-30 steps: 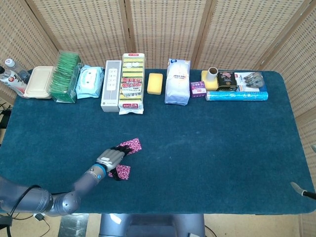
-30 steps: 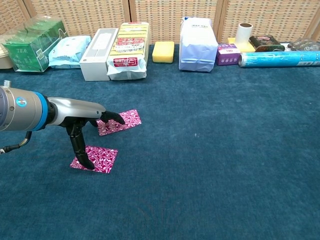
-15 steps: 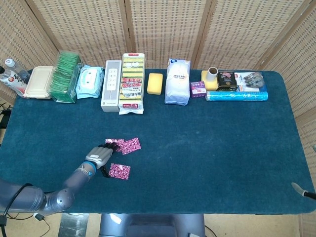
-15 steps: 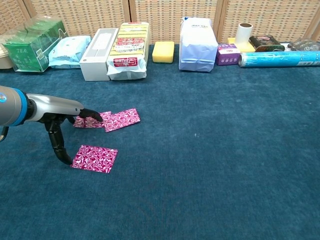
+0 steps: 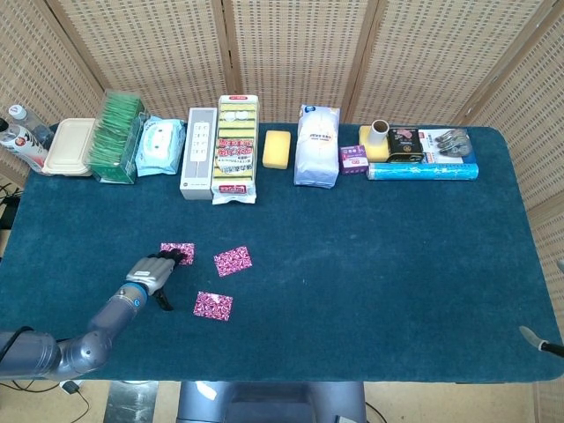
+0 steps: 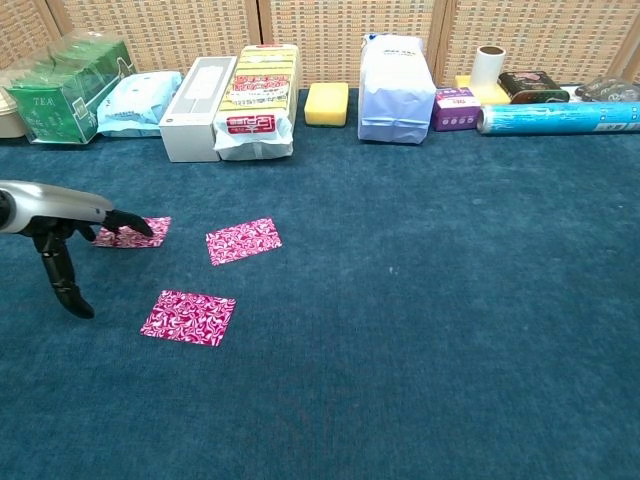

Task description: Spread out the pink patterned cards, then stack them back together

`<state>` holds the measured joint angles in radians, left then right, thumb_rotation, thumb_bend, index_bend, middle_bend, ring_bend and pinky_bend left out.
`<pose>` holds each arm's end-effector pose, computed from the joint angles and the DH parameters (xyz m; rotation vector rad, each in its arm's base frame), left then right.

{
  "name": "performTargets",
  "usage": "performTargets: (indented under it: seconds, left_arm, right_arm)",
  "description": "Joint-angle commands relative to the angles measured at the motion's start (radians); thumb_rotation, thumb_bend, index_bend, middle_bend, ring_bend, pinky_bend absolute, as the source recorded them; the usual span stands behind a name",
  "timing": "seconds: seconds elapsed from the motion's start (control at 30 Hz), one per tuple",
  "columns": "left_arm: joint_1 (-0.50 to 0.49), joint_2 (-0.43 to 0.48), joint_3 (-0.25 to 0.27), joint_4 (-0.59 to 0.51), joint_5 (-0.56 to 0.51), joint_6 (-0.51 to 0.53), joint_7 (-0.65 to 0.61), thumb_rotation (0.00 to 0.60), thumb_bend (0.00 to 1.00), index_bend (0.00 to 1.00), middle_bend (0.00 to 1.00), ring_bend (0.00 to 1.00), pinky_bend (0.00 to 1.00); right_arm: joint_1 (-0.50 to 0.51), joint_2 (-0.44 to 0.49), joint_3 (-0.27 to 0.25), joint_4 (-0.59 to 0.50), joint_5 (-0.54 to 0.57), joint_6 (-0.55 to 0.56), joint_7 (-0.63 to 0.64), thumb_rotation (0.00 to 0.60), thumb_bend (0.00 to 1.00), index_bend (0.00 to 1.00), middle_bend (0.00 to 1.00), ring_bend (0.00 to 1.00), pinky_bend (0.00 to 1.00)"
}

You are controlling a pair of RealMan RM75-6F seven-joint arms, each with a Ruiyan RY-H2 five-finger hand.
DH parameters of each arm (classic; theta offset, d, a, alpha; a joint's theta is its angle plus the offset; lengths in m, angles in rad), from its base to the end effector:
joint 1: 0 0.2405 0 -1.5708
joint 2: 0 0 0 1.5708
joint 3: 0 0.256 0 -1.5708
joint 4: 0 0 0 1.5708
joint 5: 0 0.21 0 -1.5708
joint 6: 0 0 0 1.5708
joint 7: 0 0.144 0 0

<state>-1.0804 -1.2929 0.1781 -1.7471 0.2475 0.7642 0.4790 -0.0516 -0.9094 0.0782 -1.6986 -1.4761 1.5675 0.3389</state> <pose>-0.2059 0.3139 0.0090 -1.8394 -1.3935 -0.1898 -0.3213 -0.1430 0.2328 1.1531 -1.0412 1.0428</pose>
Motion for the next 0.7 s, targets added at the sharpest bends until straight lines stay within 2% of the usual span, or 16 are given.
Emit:
performTargets:
  seconds: [0.03,0.4,0.6,0.7]
  left_arm:
    - [0.018,0.028,-0.002,0.004,0.021,-0.017,-0.029,0.6,0.07,0.0,0.0,0.0,0.07]
    - [0.089,0.177,-0.049,-0.072,0.19,-0.029,-0.144,0.6,0.07,0.0,0.0,0.0,0.07]
    - [0.108,0.196,-0.047,-0.082,0.229,-0.018,-0.153,0.6,0.07,0.0,0.0,0.0,0.07]
    - [0.136,0.185,-0.059,-0.074,0.278,0.038,-0.161,0.6,0.07,0.0,0.0,0.0,0.07]
  right_arm:
    - [0.0,0.0,0.0,-0.001,0.0,0.0,-0.001,0.6,0.0,0.08,0.0,0.0,0.0]
    - [-0.001,0.002,0.0,-0.004,0.001,-0.001,-0.001,0.6,0.0,0.08,0.0,0.0,0.0]
    - [-0.001,0.002,-0.001,-0.005,0.0,0.0,-0.001,0.6,0.0,0.08,0.0,0.0,0.0]
    - [-0.001,0.002,-0.002,-0.006,-0.001,-0.002,-0.003,0.6,0.0,0.08,0.0,0.0,0.0]
